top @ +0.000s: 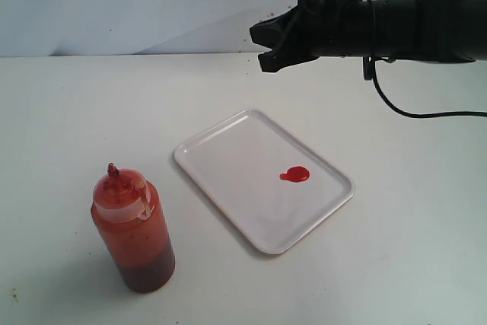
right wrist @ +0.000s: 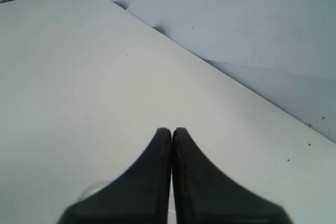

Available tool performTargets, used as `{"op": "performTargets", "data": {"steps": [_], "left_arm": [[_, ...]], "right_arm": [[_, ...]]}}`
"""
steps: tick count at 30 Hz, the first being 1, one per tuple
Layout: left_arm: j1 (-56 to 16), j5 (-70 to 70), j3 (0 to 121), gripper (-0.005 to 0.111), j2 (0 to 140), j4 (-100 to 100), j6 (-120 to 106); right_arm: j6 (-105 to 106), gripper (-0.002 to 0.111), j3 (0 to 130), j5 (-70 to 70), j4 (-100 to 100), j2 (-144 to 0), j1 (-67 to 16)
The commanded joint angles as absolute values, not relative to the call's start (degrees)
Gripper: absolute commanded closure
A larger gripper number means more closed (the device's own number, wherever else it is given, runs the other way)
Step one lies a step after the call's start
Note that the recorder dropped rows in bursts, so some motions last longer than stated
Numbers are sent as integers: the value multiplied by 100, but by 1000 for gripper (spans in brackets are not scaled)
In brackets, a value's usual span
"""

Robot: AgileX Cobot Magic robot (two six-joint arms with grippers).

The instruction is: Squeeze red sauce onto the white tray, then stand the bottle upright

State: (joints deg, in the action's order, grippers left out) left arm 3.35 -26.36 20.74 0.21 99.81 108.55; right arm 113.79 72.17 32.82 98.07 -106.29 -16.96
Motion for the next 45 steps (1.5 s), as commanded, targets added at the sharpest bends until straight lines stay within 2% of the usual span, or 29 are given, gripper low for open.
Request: {"op": "performTargets", "data": {"steps": [1, 6, 12, 21, 23, 28, 31, 34, 39, 45], "left_arm": [[252, -2278, 1615, 107, 0, 9995, 10944], [252, -2020, 1235, 107, 0, 9995, 10987], [252, -1009, 1005, 107, 0, 9913, 12131], [240, -1221, 1005, 107, 0, 9751, 12100], [240, -1209, 961, 107, 0, 8901, 11144], [240, -1203, 501, 107, 0, 3435, 5529], [240, -677, 290, 107, 0, 1552, 3794], [240, 233, 280, 107, 0, 823, 2794], [240, 985, 280, 107, 0, -738, -191], [240, 1354, 131, 107, 0, -789, -466]], "right_arm": [[11376, 108, 7207, 3283, 9830, -10562, -1656], [11376, 108, 7207, 3283, 9830, -10562, -1656], [11376, 108, 7207, 3283, 9830, -10562, -1656], [11362, 108, 7207, 3283, 9830, -10562, -1656], [11362, 108, 7207, 3283, 9830, -10562, -1656], [11362, 108, 7207, 3283, 9830, -10562, -1656], [11362, 108, 7207, 3283, 9830, -10562, -1656], [11362, 108, 7207, 3283, 9830, -10562, -1656], [11374, 108, 7207, 3283, 9830, -10562, -1656], [11374, 108, 7207, 3283, 9830, -10562, -1656]]}}
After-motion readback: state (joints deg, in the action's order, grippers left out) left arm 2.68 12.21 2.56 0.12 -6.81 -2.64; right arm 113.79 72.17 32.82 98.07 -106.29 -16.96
